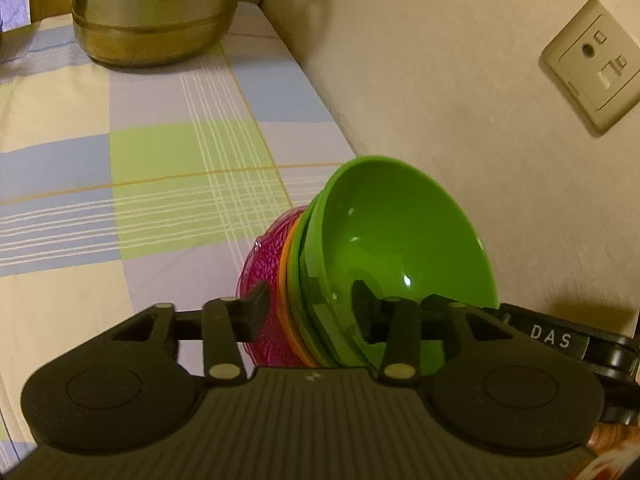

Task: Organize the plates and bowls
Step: 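Lower the bowl stack onto the pink bowls and open both tools, then pull both tools back from the combined bowl stack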

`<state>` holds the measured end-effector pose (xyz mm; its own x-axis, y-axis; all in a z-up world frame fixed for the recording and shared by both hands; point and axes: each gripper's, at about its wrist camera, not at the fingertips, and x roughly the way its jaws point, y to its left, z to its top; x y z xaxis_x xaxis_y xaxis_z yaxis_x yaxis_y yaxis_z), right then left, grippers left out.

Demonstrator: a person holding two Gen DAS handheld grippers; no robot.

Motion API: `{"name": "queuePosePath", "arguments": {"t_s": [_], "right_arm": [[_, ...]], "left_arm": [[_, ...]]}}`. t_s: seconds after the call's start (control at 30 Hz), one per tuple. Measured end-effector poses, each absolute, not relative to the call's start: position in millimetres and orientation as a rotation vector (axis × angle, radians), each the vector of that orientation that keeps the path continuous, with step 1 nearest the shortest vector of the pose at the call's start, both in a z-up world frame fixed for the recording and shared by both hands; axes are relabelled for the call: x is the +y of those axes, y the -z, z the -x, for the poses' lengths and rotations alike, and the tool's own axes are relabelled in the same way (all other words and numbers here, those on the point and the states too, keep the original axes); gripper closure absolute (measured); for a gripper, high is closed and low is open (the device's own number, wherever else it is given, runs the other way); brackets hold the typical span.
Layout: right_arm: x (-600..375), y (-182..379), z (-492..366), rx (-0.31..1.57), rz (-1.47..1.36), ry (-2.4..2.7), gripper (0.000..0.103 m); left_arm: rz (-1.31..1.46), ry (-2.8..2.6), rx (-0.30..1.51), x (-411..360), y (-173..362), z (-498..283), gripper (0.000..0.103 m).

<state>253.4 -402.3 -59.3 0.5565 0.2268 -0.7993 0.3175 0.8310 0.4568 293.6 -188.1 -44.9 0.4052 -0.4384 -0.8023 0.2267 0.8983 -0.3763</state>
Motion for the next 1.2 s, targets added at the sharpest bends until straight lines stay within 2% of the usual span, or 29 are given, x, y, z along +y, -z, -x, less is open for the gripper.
{"name": "queuePosePath", "arguments": {"t_s": [0.07,0.2,0.47,0.57,0.83,1.2], "right_arm": [[-403,55,-250,0.984,-0.614,0.06,0.044],[-403,42,-240,0.945,-0.626,0.056,0.041],[-401,11,-206,0.879,-0.654,0.041,0.033],[-400,2,-189,0.864,-0.666,0.047,0.031],[-393,-11,-144,0.861,-0.664,0.057,0.029],[-365,-14,-88,0.847,-0.522,0.072,0.028]], "left_arm": [[0.224,0.421,1.053,-184,38,-291,0.05],[0.241,0.422,1.014,-173,20,-282,0.042],[0.285,0.409,0.919,-145,-20,-248,0.016],[0.274,0.392,0.892,-138,-31,-231,0.01],[0.187,0.333,0.852,-124,-41,-183,0.001],[0.134,0.246,0.838,-107,-23,-117,0.0]]}}
